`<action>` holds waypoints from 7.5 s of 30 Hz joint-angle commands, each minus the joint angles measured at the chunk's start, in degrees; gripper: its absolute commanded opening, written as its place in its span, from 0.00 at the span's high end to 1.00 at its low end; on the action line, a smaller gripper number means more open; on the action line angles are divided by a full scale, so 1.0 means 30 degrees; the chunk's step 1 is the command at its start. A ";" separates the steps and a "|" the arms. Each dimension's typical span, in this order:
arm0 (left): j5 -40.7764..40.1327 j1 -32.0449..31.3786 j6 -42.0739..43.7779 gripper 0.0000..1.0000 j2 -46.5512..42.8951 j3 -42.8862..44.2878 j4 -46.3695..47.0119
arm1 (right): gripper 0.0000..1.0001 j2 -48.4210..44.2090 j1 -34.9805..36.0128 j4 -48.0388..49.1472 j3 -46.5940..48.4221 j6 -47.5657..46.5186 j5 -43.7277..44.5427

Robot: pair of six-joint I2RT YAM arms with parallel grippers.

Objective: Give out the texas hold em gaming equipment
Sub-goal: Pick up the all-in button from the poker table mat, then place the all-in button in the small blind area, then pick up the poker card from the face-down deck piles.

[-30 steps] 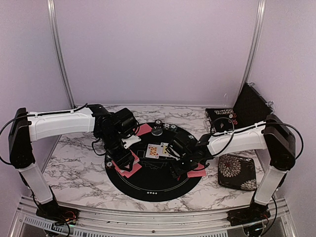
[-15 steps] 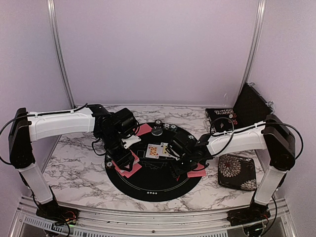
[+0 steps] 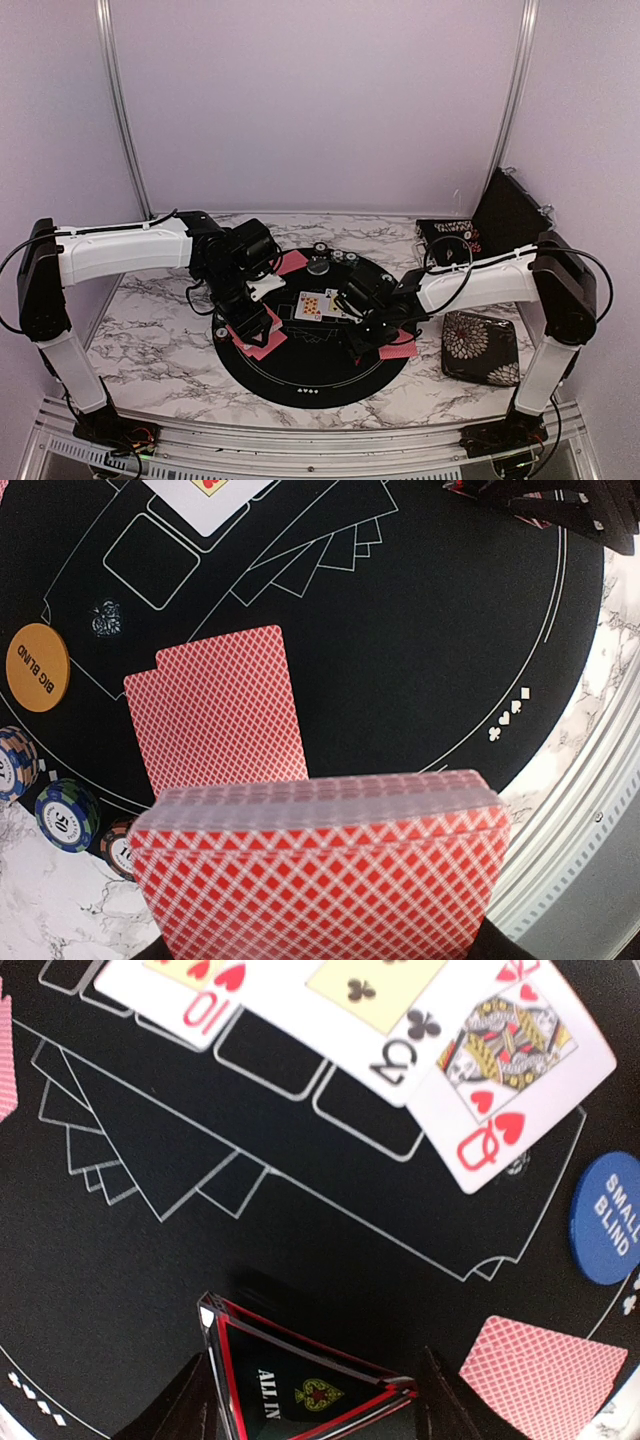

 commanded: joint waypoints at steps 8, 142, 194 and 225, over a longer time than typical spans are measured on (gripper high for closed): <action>0.0119 0.0095 0.0014 0.45 -0.0448 -0.0087 -0.0053 | 0.65 -0.0076 -0.0914 -0.0648 0.2434 -0.0747 0.0578; 0.0277 0.0498 0.0042 0.45 -0.0476 -0.0435 0.0172 | 0.38 0.6973 -0.8031 -0.1930 1.0621 -1.5791 -0.2622; 0.0350 0.0565 0.0007 0.45 -0.0517 -0.0459 0.0208 | 0.24 0.5023 -0.7261 -0.3016 1.1961 -1.3406 -0.2357; 0.0285 0.0509 -0.0027 0.45 -0.0574 -0.0333 0.0179 | 0.37 -0.0322 -0.4063 1.2899 0.0265 0.7048 -1.6225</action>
